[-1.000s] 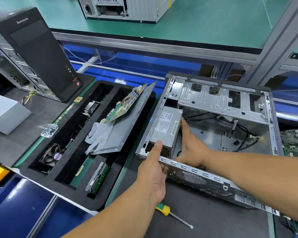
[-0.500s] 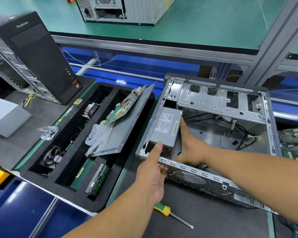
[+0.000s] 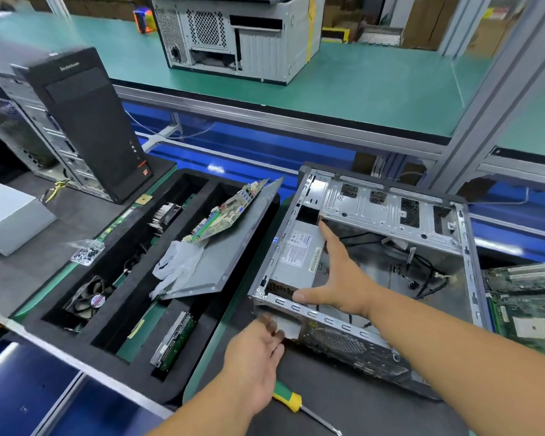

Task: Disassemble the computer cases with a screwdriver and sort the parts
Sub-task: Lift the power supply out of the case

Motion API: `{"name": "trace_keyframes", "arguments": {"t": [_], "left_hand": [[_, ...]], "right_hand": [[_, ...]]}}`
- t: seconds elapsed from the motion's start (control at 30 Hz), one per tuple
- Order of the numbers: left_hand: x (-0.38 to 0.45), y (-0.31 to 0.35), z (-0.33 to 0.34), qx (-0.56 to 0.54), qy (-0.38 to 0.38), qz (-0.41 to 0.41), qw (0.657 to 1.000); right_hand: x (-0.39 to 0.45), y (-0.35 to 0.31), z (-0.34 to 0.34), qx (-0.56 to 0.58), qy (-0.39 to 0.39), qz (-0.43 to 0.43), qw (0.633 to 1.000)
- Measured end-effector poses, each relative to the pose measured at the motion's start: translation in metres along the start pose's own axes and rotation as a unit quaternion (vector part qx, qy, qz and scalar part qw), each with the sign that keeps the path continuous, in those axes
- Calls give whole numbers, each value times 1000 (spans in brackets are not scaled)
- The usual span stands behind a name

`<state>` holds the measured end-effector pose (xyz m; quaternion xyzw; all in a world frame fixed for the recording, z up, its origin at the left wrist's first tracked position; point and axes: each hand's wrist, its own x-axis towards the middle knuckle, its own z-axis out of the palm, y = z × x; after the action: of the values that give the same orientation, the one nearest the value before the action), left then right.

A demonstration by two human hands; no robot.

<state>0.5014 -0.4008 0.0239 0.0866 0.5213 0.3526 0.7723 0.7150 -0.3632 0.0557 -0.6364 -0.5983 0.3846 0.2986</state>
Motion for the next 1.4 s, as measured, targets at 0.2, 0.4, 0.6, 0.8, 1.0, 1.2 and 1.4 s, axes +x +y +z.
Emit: {"name": "trace_keyframes", "arguments": {"t": [0.2,0.4,0.6,0.8,1.0,1.2,1.4], "left_hand": [[19,-1,37,-68,69,-13,995],[26,2,52,-81,92,-5,992],[24,2,55,-123,83,-10,989],[18,4,56,-143,76,-19,987],[23,4,51,-82,95,-19,992],[-3,11,33,-148,55,-6,988],[-25,20,46,-100,-77,-4,992]], "right_hand": [[3,2,3,-60,0,-9,998],[8,4,3,-53,32,-7,998],[8,5,2,-54,52,-18,997],[8,4,3,-65,58,-25,996],[8,13,-8,-43,1,4,999],[0,48,-15,-118,-99,118,981],[16,50,14,-194,-40,80,977]]}}
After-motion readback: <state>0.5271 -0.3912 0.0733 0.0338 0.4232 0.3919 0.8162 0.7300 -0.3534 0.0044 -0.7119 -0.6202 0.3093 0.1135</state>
